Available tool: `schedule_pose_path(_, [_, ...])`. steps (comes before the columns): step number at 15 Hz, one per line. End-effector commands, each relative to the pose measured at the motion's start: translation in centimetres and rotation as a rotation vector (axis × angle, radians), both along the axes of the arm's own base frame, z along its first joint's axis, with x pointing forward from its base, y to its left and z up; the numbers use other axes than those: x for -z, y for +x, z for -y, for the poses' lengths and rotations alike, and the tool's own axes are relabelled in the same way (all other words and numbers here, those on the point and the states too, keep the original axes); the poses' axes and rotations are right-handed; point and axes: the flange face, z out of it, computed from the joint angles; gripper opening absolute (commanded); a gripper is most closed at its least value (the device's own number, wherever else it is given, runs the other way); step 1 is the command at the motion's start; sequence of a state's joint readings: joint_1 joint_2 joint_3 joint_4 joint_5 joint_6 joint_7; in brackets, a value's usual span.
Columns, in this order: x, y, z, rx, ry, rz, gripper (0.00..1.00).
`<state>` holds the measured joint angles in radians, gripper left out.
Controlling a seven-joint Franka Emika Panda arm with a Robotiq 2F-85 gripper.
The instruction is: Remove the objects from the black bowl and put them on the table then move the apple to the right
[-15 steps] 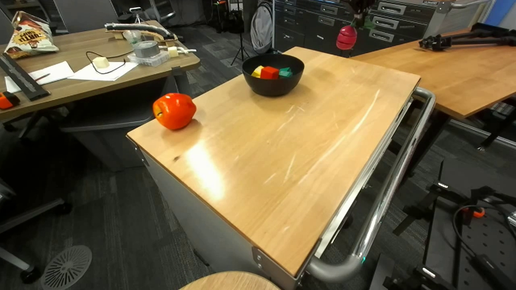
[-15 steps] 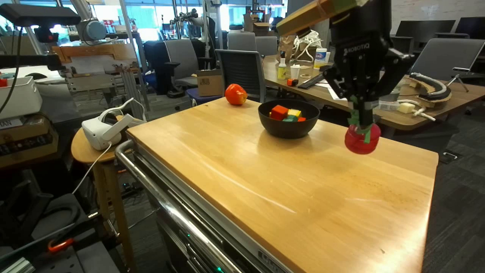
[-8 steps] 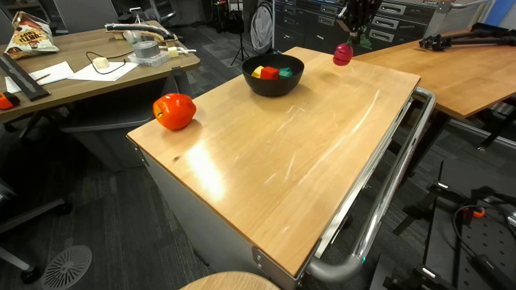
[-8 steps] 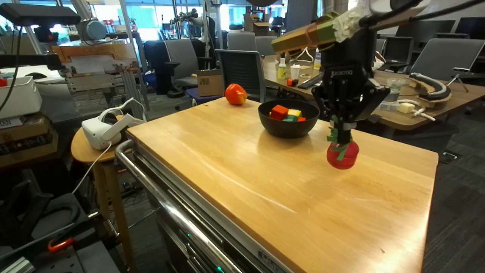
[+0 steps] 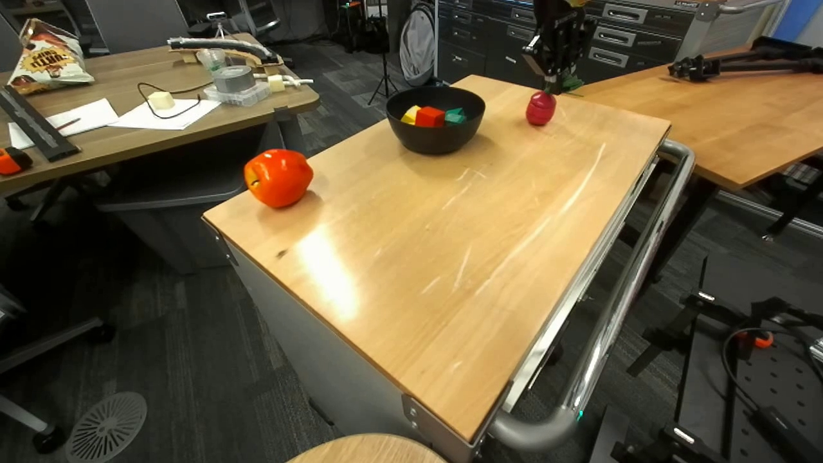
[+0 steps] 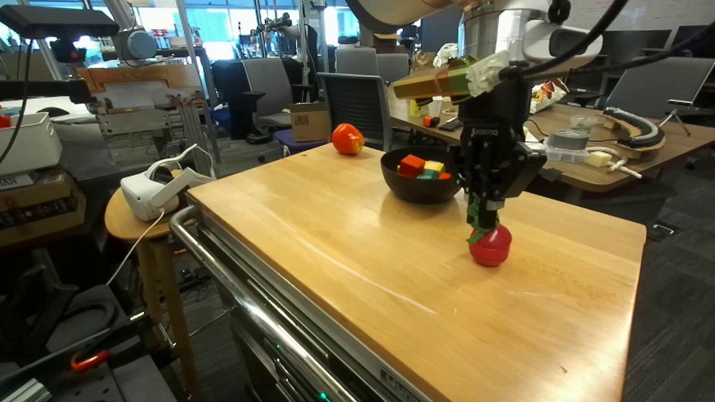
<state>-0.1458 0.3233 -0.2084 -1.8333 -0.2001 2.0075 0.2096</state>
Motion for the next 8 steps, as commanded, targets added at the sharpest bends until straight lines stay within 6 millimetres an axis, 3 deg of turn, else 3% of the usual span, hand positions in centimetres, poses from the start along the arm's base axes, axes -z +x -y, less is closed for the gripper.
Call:
schedule_pose_path(1, [-2.9,0.3,-1.0,0.029,0.076,0.070,0.51])
schedule_pose_path(4, [-7.5,-0.4,-3.4,-0.024,0.215,0.168,0.76])
schedule_pose_path(7, [-13.7,-0.9,-6.1,-0.119,0.277,0.289,0.98])
schedule_pose_path(8, [-15.5,-0.7,-7.3,-0.140,0.308,0.331,1.00])
